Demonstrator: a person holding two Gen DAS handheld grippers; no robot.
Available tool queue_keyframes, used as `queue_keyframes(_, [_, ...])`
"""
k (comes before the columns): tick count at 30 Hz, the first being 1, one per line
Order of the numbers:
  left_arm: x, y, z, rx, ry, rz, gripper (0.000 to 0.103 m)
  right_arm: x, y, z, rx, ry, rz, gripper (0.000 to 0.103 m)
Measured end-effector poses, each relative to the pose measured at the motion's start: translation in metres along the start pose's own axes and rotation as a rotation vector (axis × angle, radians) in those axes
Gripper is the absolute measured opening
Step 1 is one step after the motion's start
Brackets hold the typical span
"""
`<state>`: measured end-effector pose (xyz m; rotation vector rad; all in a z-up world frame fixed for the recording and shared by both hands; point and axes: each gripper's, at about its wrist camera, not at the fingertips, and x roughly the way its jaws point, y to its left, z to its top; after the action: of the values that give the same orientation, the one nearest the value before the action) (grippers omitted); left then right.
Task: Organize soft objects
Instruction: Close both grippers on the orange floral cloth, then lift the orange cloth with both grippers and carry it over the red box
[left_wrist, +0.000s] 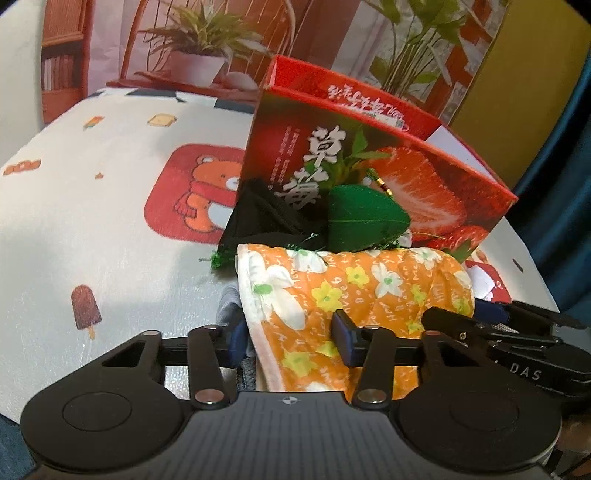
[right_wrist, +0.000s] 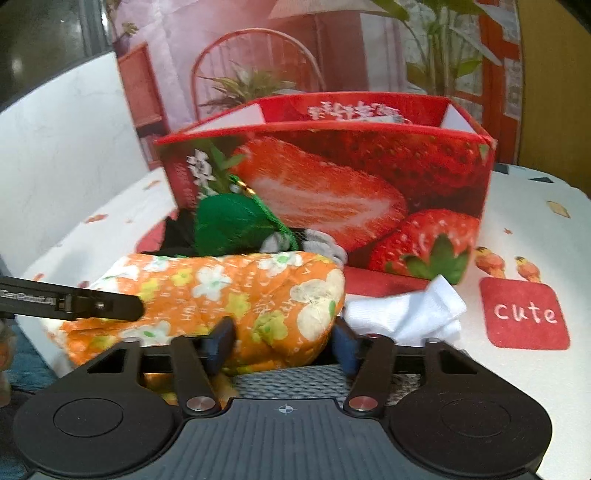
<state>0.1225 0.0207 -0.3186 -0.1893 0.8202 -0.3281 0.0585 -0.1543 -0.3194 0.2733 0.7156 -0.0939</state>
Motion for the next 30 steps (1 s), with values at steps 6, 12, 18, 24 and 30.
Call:
queue_keyframes(6, [-0.02,-0.003,0.006,0.007,-0.089,-0.019,0.029,-0.021,0.004,0.01,-0.04,-0.073,0.028,0.042])
queue_keyframes(12, [-0.034,-0.015,0.01,0.062,-0.169,0.009,0.026,-0.03,0.009,0.019,-0.088,-0.099,0.024,0.041])
queue_keyframes(18, [-0.048,-0.019,0.013,0.096,-0.232,-0.003,0.025,-0.04,0.012,0.027,-0.122,-0.14,0.023,0.04])
queue_keyframes(24, [-0.045,-0.013,0.014,0.068,-0.229,-0.037,0.024,-0.051,0.006,0.037,-0.114,-0.196,0.054,0.035])
queue_keyframes(30, [-0.042,-0.008,0.017,0.053,-0.22,-0.05,0.024,-0.054,0.008,0.042,-0.167,-0.209,0.074,0.035])
